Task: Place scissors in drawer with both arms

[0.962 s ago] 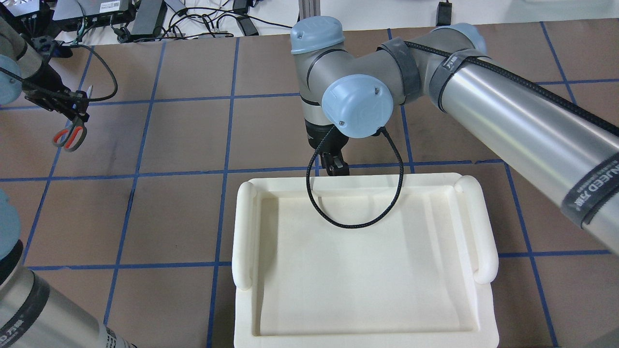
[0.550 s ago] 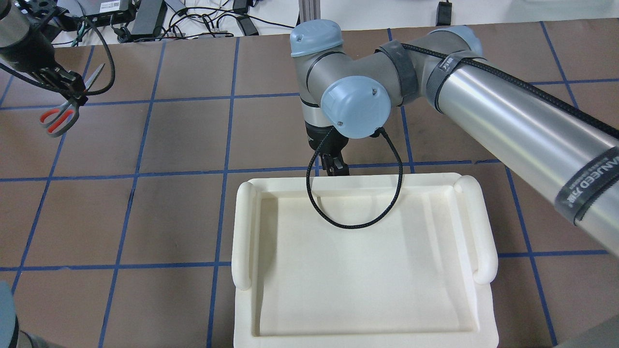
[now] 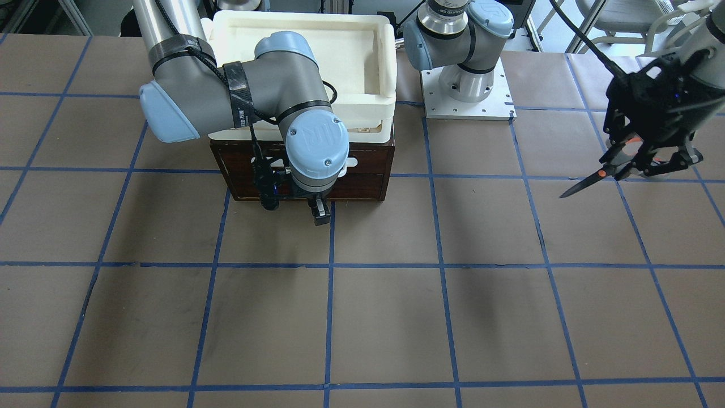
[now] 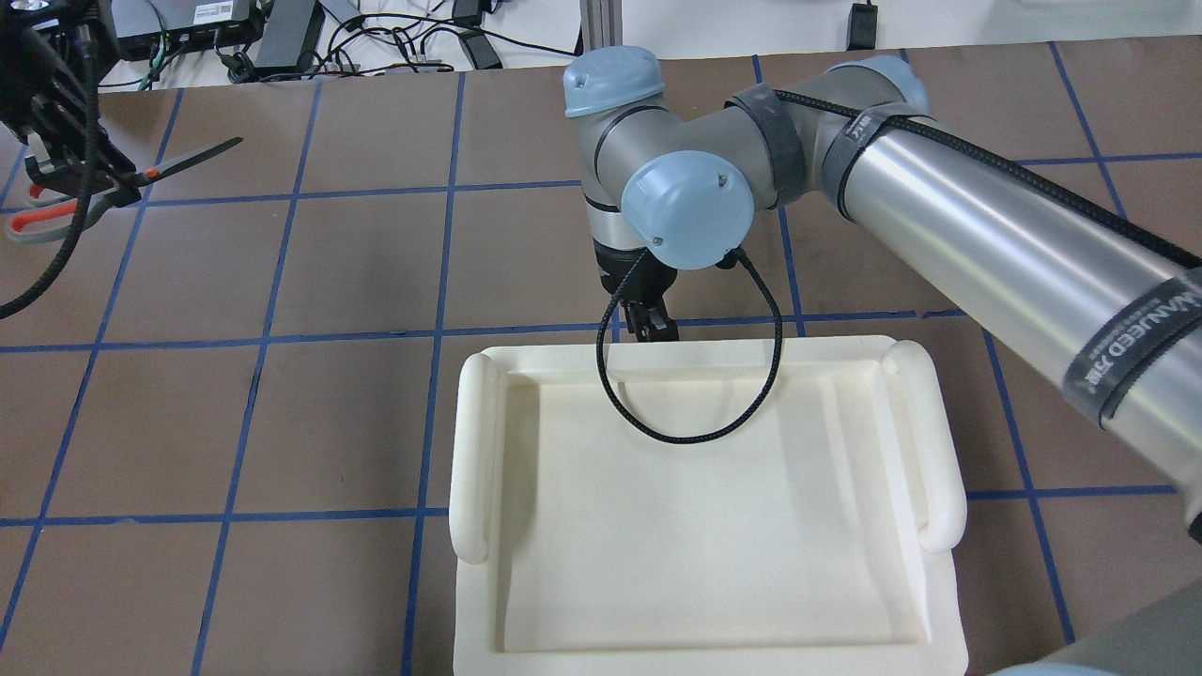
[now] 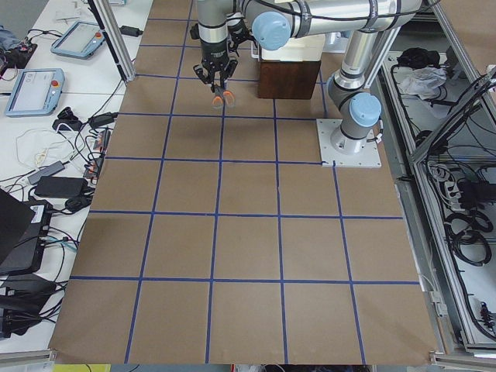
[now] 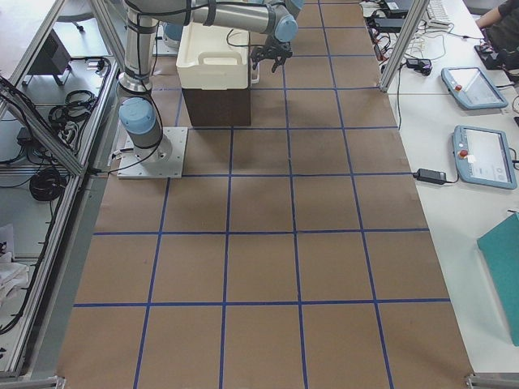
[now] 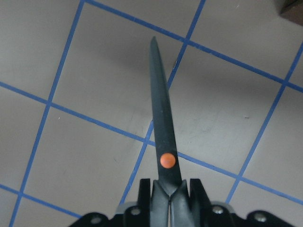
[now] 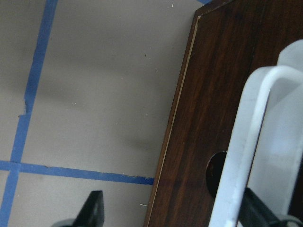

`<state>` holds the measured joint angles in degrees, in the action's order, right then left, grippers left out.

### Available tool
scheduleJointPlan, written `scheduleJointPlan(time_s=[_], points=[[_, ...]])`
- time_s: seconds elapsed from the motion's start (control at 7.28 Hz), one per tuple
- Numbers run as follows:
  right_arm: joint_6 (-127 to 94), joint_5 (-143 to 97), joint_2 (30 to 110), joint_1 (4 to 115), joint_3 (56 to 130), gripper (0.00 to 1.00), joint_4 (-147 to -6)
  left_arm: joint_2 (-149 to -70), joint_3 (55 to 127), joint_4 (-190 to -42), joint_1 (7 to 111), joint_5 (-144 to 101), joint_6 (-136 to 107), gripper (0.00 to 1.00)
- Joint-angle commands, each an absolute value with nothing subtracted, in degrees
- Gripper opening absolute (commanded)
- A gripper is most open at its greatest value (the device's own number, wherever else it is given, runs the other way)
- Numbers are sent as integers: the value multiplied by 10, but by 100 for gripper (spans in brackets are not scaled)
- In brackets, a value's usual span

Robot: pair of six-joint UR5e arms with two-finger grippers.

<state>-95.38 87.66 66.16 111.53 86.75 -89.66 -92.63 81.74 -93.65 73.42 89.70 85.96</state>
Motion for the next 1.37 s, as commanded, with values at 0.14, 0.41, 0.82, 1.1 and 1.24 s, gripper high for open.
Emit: scheduleJointPlan(time_s=[0.14, 0.41, 0.82, 1.1, 1.24], points=[[-941, 876, 659, 1114, 867, 100, -903, -935, 795, -1012, 853, 898, 867, 0], [-933, 877, 661, 1113, 867, 100, -904, -947, 793, -1015, 891, 900, 873, 0], [-890, 899, 660, 1112, 866, 100, -930, -933, 796, -991, 896, 952, 860, 0], [-875, 903, 660, 1112, 861, 100, -936, -932, 802, -959, 898, 954, 844, 0], [-875, 903, 659, 1110, 860, 100, -949, -933, 807, -924, 899, 954, 835, 0]])
